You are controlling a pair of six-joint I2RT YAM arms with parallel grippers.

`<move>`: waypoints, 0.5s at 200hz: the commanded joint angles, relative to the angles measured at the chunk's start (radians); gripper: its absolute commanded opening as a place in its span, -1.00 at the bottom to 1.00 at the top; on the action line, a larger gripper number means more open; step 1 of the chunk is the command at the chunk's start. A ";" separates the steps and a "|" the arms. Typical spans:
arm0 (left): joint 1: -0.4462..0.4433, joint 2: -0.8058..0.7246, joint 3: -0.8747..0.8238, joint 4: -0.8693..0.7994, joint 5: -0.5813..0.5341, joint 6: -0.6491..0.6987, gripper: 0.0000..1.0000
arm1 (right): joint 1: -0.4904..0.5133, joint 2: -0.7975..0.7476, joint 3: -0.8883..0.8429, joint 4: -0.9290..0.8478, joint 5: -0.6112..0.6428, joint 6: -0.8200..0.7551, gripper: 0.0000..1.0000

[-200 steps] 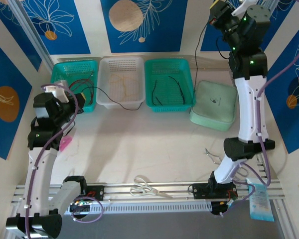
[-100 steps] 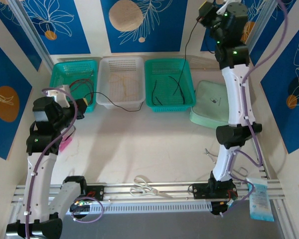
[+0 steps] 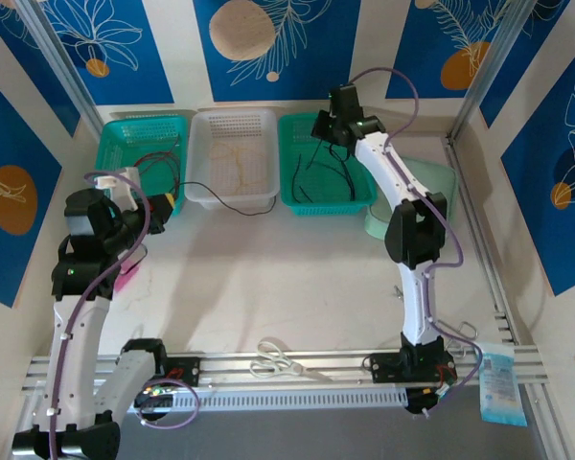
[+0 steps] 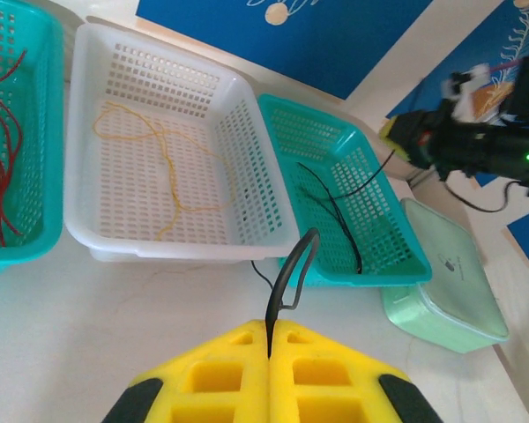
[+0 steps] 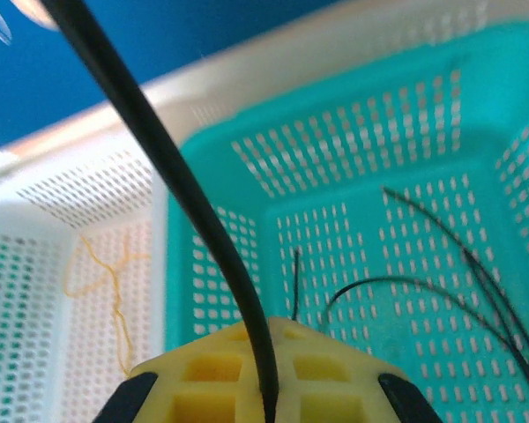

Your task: Untangle the cables

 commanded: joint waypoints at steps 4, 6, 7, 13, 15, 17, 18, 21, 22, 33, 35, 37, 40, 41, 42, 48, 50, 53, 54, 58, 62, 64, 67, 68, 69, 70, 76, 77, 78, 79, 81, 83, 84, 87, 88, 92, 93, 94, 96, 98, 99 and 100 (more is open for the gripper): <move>-0.009 -0.030 0.005 0.008 0.044 -0.024 -1.00 | -0.018 0.109 0.139 -0.166 -0.074 -0.005 -1.00; -0.009 -0.033 0.003 0.007 0.045 -0.025 -1.00 | -0.018 0.119 0.146 -0.174 -0.077 -0.006 -1.00; -0.009 -0.034 0.003 0.007 0.044 -0.025 -1.00 | -0.018 0.123 0.149 -0.180 -0.079 -0.008 -1.00; -0.009 -0.040 0.002 0.004 0.046 -0.027 -1.00 | -0.018 0.147 0.157 -0.194 -0.091 -0.009 -1.00; -0.009 -0.043 0.001 0.003 0.046 -0.028 -1.00 | -0.018 0.154 0.157 -0.196 -0.097 -0.009 -1.00; -0.009 -0.045 0.002 0.001 0.046 -0.030 -1.00 | -0.018 0.161 0.158 -0.197 -0.103 -0.008 -1.00; -0.009 -0.046 0.001 0.000 0.046 -0.030 -1.00 | -0.018 0.164 0.158 -0.198 -0.105 -0.007 -1.00; -0.009 -0.050 0.001 -0.002 0.047 -0.030 -1.00 | -0.019 0.173 0.159 -0.202 -0.111 -0.005 -1.00; -0.009 -0.051 0.001 -0.002 0.047 -0.031 -1.00 | -0.020 0.177 0.159 -0.204 -0.113 -0.004 -1.00; -0.009 -0.060 -0.004 -0.003 0.059 -0.029 -1.00 | -0.021 0.212 0.175 -0.230 -0.135 -0.001 -1.00; -0.009 -0.061 -0.005 -0.004 0.060 -0.028 -1.00 | -0.022 0.218 0.179 -0.236 -0.136 -0.001 -1.00; -0.009 -0.062 -0.005 -0.006 0.060 -0.027 -1.00 | -0.022 0.224 0.185 -0.244 -0.136 0.001 -1.00; -0.009 -0.065 -0.005 -0.010 0.061 -0.025 -1.00 | -0.022 0.234 0.191 -0.254 -0.135 0.003 -1.00; -0.009 -0.066 -0.004 -0.010 0.060 -0.025 -1.00 | -0.022 0.236 0.193 -0.256 -0.135 0.003 -1.00; -0.009 -0.066 -0.004 -0.012 0.061 -0.025 -1.00 | -0.022 0.237 0.194 -0.259 -0.135 0.003 -1.00; -0.009 -0.069 -0.004 -0.018 0.059 -0.023 -1.00 | -0.022 0.250 0.198 -0.271 -0.138 0.000 -1.00; -0.009 -0.071 -0.004 -0.021 0.059 -0.022 -1.00 | -0.021 0.255 0.197 -0.273 -0.141 -0.001 -1.00; -0.009 -0.071 -0.005 -0.023 0.059 -0.021 -1.00 | -0.021 0.259 0.198 -0.276 -0.144 -0.003 -1.00; -0.009 -0.071 -0.005 -0.024 0.059 -0.020 -1.00 | -0.020 0.262 0.198 -0.277 -0.146 -0.004 -1.00; -0.010 -0.073 -0.004 -0.027 0.059 -0.019 -1.00 | -0.021 0.271 0.201 -0.285 -0.151 -0.004 -1.00; -0.009 -0.073 -0.003 -0.030 0.059 -0.020 -1.00 | -0.021 0.281 0.209 -0.297 -0.157 -0.004 -1.00; -0.009 -0.075 -0.003 -0.031 0.059 -0.020 -1.00 | -0.021 0.286 0.214 -0.305 -0.159 -0.004 -1.00; -0.009 -0.076 -0.002 -0.031 0.059 -0.021 -1.00 | -0.021 0.294 0.221 -0.316 -0.159 -0.006 -1.00; -0.009 -0.076 -0.002 -0.031 0.058 -0.022 -1.00 | -0.021 0.297 0.225 -0.322 -0.159 -0.006 -1.00; -0.009 -0.077 -0.002 -0.031 0.059 -0.022 -1.00 | -0.021 0.299 0.228 -0.326 -0.159 -0.006 -1.00; -0.009 -0.077 -0.002 -0.032 0.058 -0.022 -1.00 | -0.022 0.302 0.231 -0.329 -0.159 -0.006 -1.00; -0.009 -0.080 -0.001 -0.033 0.058 -0.024 -1.00 | -0.022 0.313 0.242 -0.346 -0.159 -0.010 -1.00; -0.009 -0.081 0.000 -0.034 0.059 -0.025 -1.00 | -0.022 0.316 0.244 -0.348 -0.159 -0.011 -1.00; -0.009 -0.081 0.000 -0.034 0.059 -0.025 -1.00 | -0.022 0.318 0.245 -0.351 -0.159 -0.012 -1.00; -0.009 -0.081 0.000 -0.034 0.059 -0.025 -1.00 | -0.022 0.319 0.246 -0.352 -0.159 -0.014 -1.00; -0.009 -0.083 0.001 -0.035 0.060 -0.024 -1.00 | -0.022 0.321 0.248 -0.355 -0.159 -0.017 -1.00; -0.009 -0.084 0.002 -0.036 0.059 -0.026 -1.00 | -0.021 0.322 0.249 -0.357 -0.159 -0.019 -1.00; -0.009 -0.084 0.003 -0.036 0.058 -0.026 -1.00 | -0.021 0.322 0.249 -0.358 -0.158 -0.020 -1.00; -0.009 -0.086 0.004 -0.036 0.059 -0.026 -1.00 | -0.020 0.323 0.248 -0.359 -0.153 -0.024 -1.00; -0.009 -0.086 0.004 -0.036 0.059 -0.026 -1.00 | -0.020 0.323 0.248 -0.359 -0.153 -0.026 -1.00; -0.009 -0.089 0.006 -0.036 0.061 -0.026 -1.00 | -0.019 0.322 0.246 -0.359 -0.150 -0.033 -0.93; -0.009 -0.089 0.006 -0.036 0.061 -0.026 -1.00 | -0.020 0.321 0.245 -0.359 -0.150 -0.034 -0.90; -0.009 -0.089 0.007 -0.036 0.062 -0.026 -1.00 | -0.020 0.320 0.245 -0.360 -0.150 -0.036 -0.89; -0.009 -0.090 0.007 -0.037 0.062 -0.026 -1.00 | -0.020 0.319 0.243 -0.361 -0.149 -0.038 -0.81; -0.009 -0.091 0.008 -0.039 0.063 -0.026 -1.00 | -0.019 0.317 0.243 -0.361 -0.149 -0.039 -0.75; -0.009 -0.091 0.009 -0.039 0.063 -0.026 -1.00 | -0.020 0.315 0.242 -0.361 -0.149 -0.040 -0.70; -0.009 -0.091 0.009 -0.039 0.063 -0.026 -1.00 | -0.020 0.314 0.241 -0.362 -0.148 -0.039 -0.67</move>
